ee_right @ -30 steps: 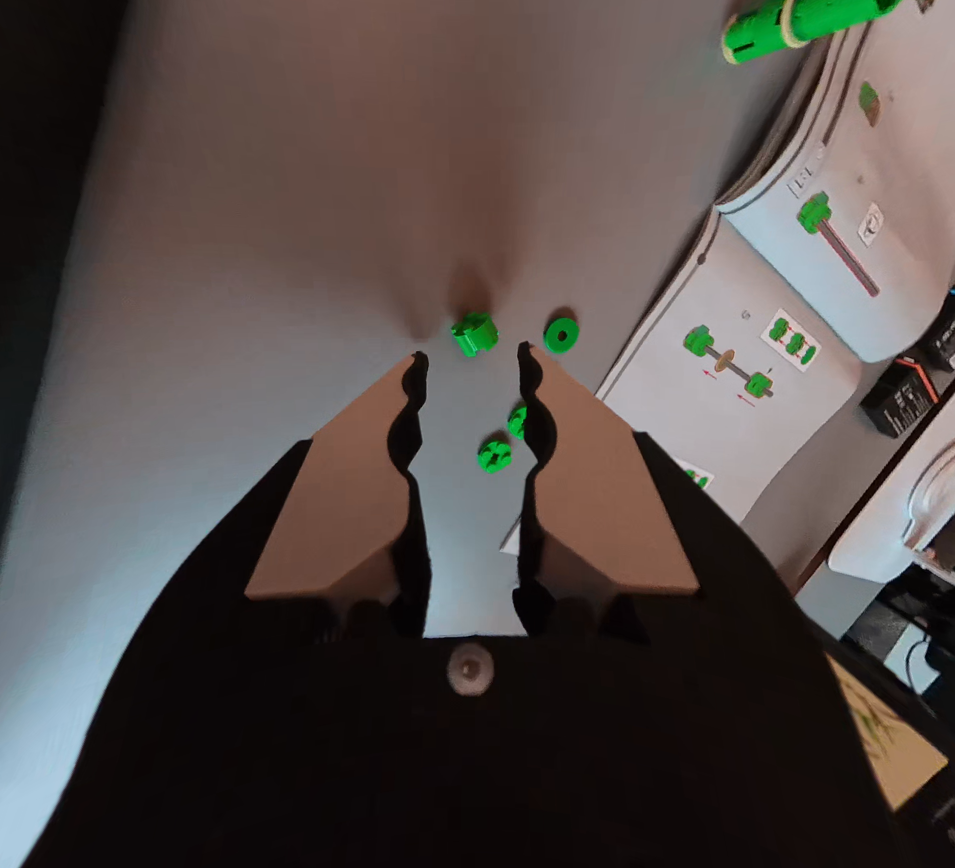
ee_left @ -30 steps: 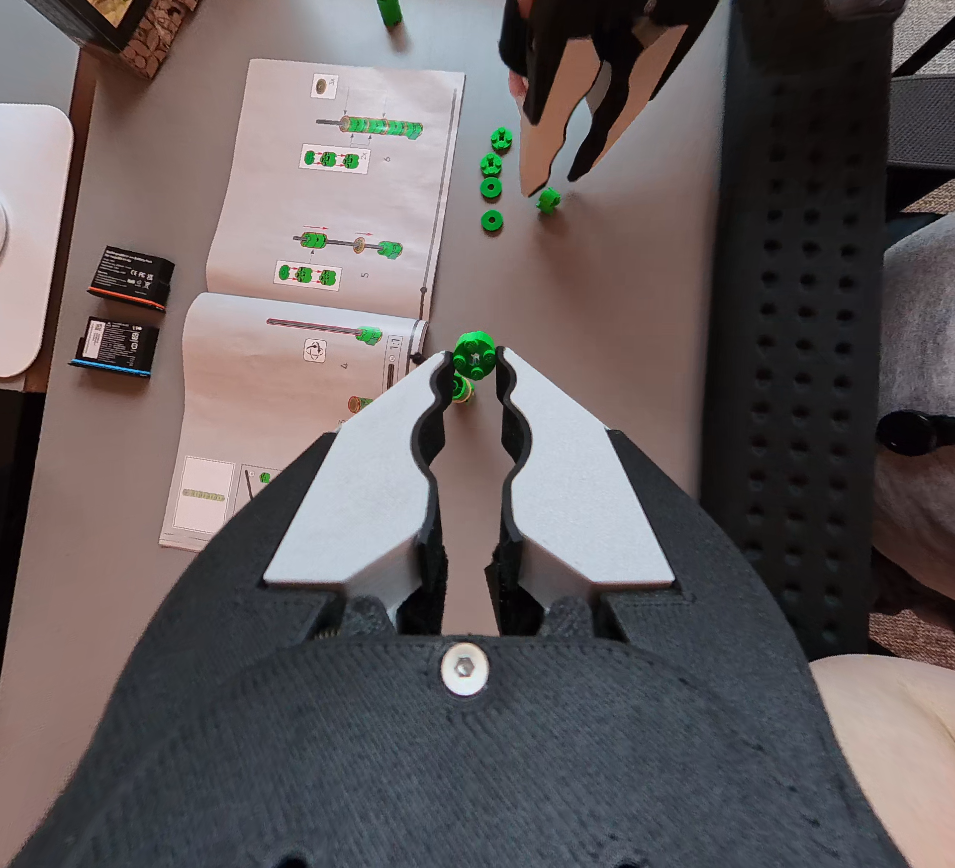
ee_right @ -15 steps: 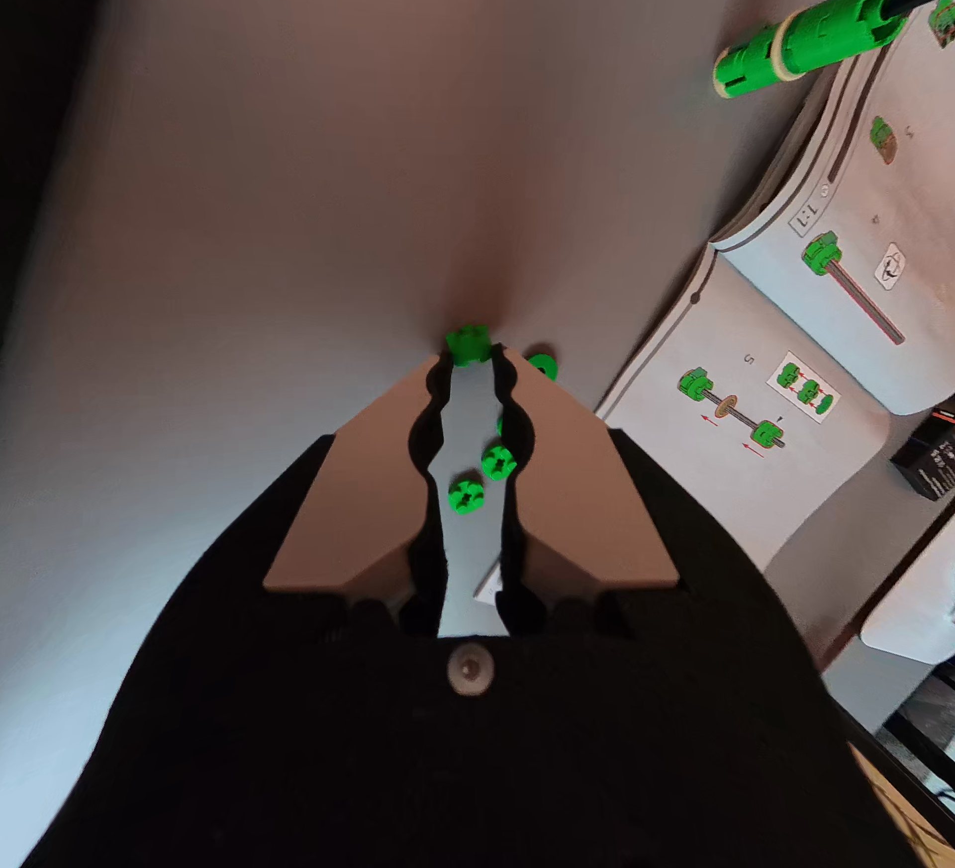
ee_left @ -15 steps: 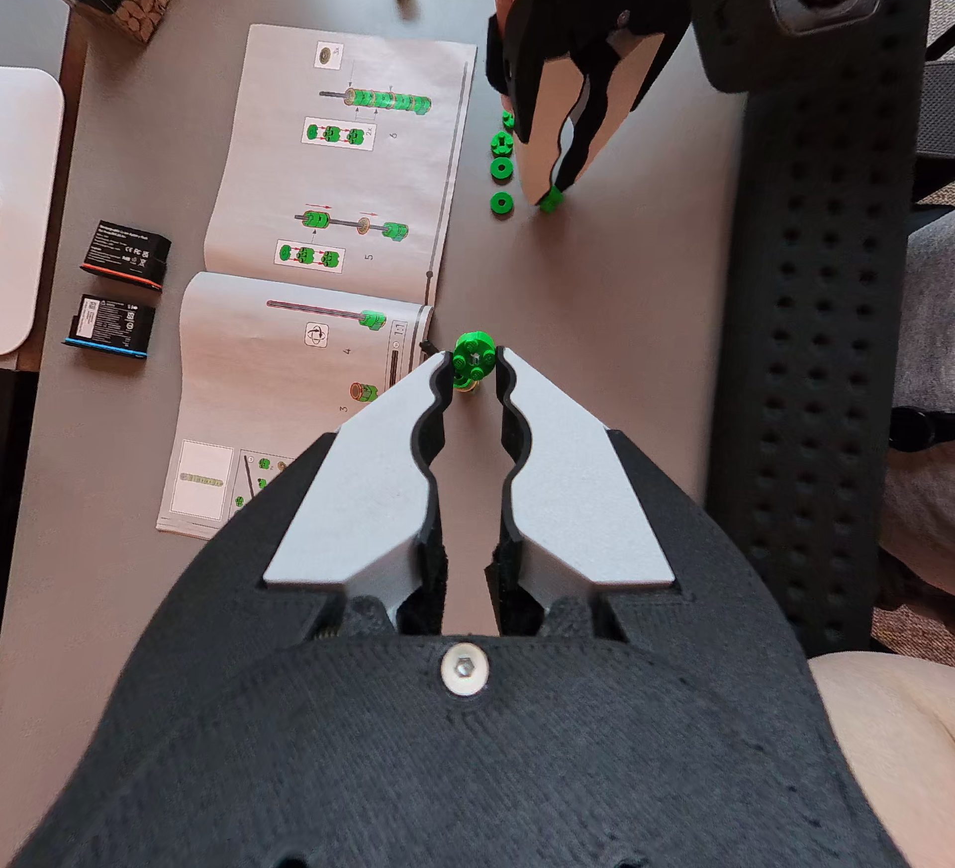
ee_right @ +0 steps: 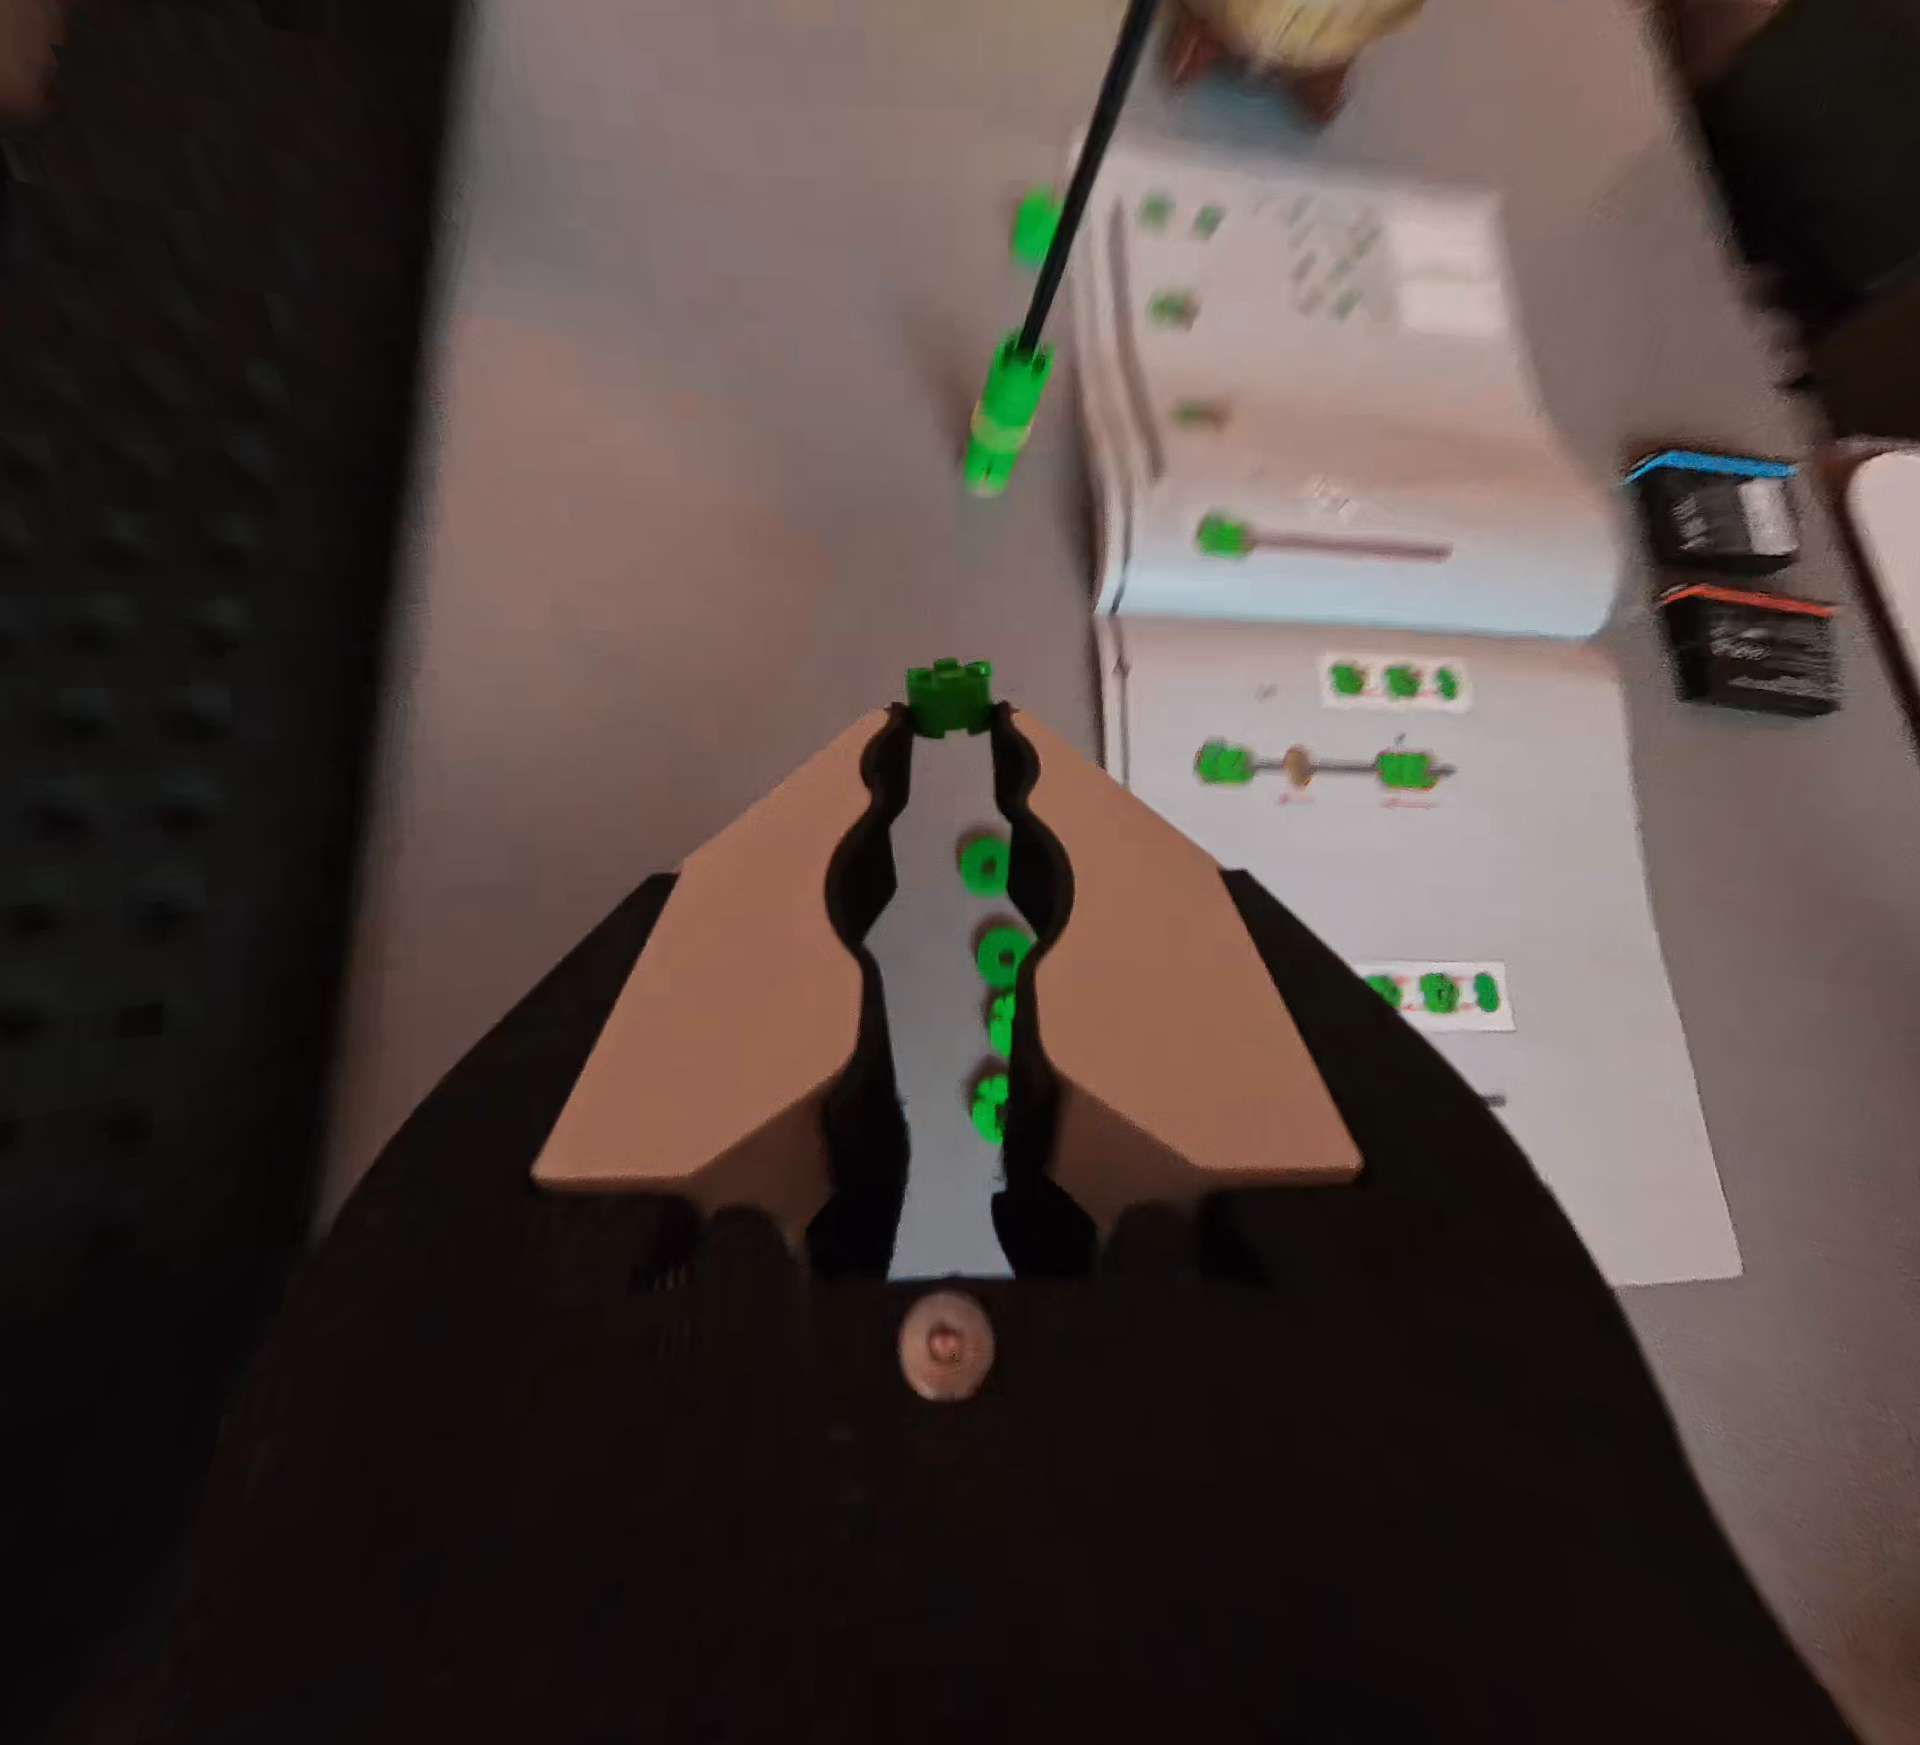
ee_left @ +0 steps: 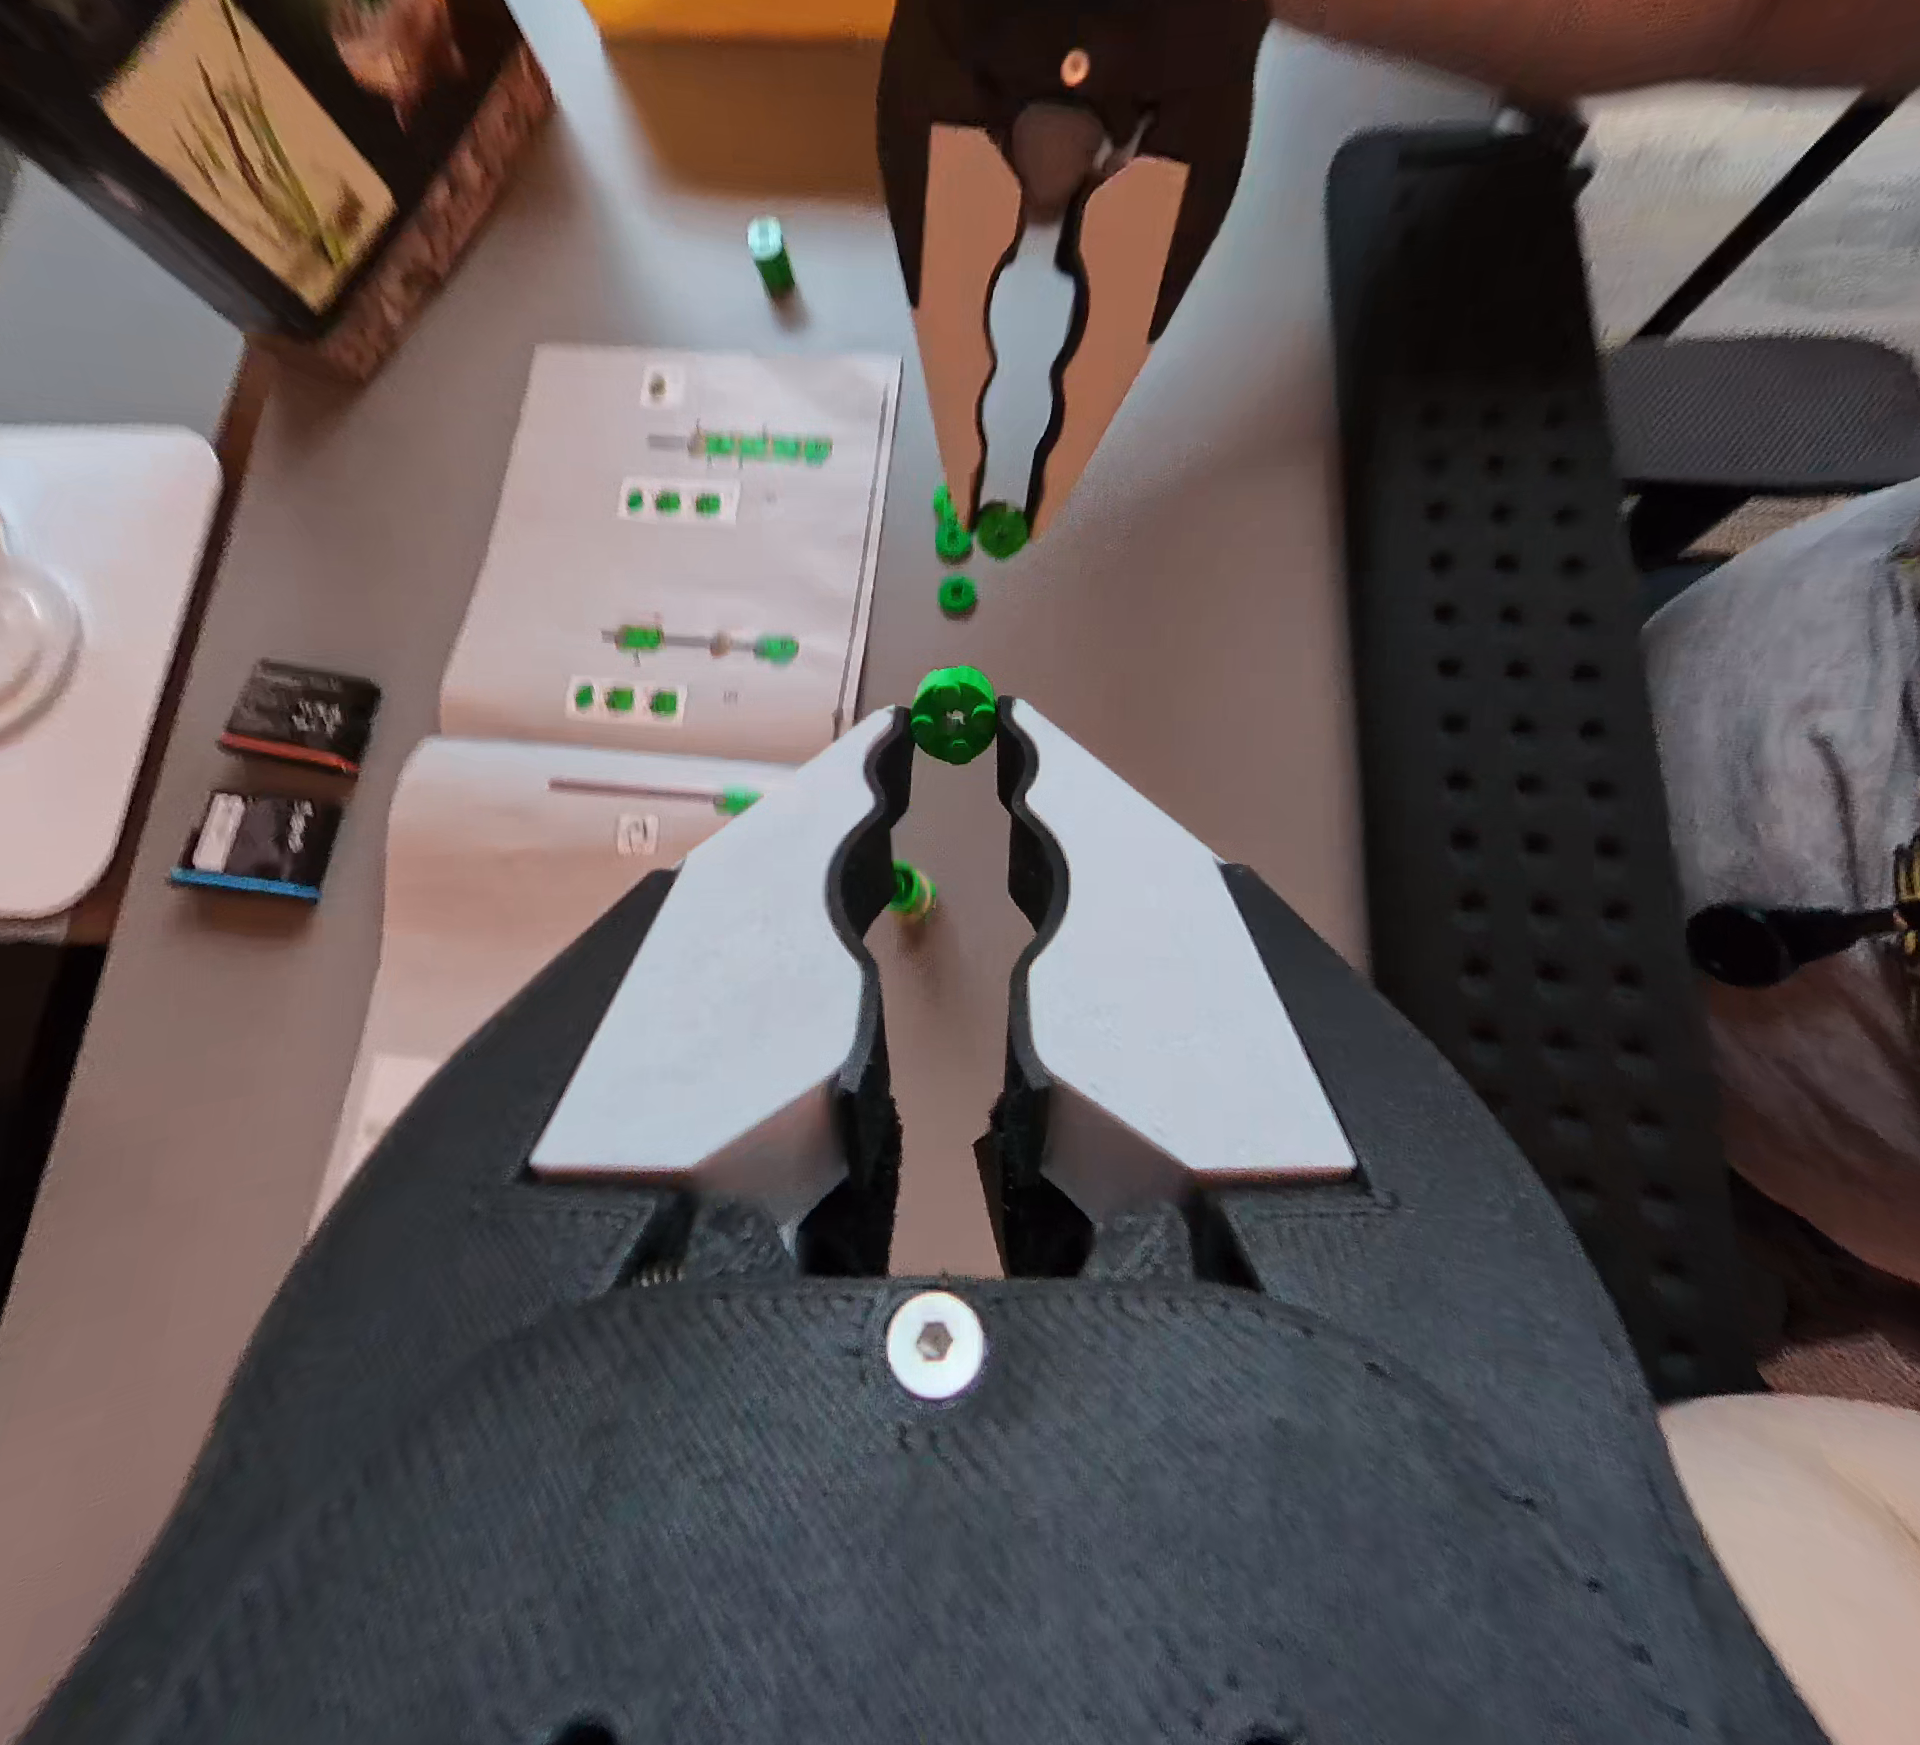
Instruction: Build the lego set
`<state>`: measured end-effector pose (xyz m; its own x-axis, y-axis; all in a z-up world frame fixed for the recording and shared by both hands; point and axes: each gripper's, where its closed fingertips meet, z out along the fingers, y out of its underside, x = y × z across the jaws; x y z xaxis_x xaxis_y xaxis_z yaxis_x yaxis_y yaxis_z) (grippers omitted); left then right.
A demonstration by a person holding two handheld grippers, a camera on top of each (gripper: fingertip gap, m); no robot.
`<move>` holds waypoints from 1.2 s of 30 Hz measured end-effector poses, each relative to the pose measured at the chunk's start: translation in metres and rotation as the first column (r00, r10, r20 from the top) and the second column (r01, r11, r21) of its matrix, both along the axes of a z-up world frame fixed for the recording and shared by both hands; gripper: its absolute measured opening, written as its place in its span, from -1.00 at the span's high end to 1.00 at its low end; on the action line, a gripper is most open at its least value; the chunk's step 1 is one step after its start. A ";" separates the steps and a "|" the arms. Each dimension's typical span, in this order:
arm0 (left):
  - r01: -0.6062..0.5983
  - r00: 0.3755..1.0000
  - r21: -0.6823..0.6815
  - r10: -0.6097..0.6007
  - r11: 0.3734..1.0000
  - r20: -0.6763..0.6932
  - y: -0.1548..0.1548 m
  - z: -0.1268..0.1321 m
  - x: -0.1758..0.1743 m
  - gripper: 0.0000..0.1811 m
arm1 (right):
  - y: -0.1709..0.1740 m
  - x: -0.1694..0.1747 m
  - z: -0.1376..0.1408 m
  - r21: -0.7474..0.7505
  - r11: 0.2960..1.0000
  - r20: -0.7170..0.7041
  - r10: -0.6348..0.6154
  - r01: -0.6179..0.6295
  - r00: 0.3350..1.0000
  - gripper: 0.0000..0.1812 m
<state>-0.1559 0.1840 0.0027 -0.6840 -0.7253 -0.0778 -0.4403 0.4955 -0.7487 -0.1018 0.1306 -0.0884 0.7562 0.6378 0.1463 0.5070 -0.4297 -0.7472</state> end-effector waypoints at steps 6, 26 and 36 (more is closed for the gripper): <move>0.152 0.936 -0.125 -0.102 0.981 0.335 -0.032 0.066 -0.004 0.85 | 0.014 -0.029 0.125 0.153 0.986 -0.350 -0.009 0.067 0.937 0.85; 0.147 0.905 -0.104 -0.091 0.984 0.416 -0.051 0.088 -0.004 0.85 | 0.005 -0.053 0.173 0.140 0.990 -0.101 -0.018 0.032 0.995 0.85; 0.163 0.920 -0.106 -0.113 0.981 0.375 -0.056 0.078 0.000 0.85 | 0.004 -0.051 0.160 0.056 0.998 -0.131 -0.023 0.030 0.991 0.85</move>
<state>-0.1563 0.1282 0.0805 -0.7201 -0.6467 -0.2515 -0.0575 0.4168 -0.9072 -0.1531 0.1347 0.0720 0.7877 0.6106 0.0821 0.3932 -0.3956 -0.8300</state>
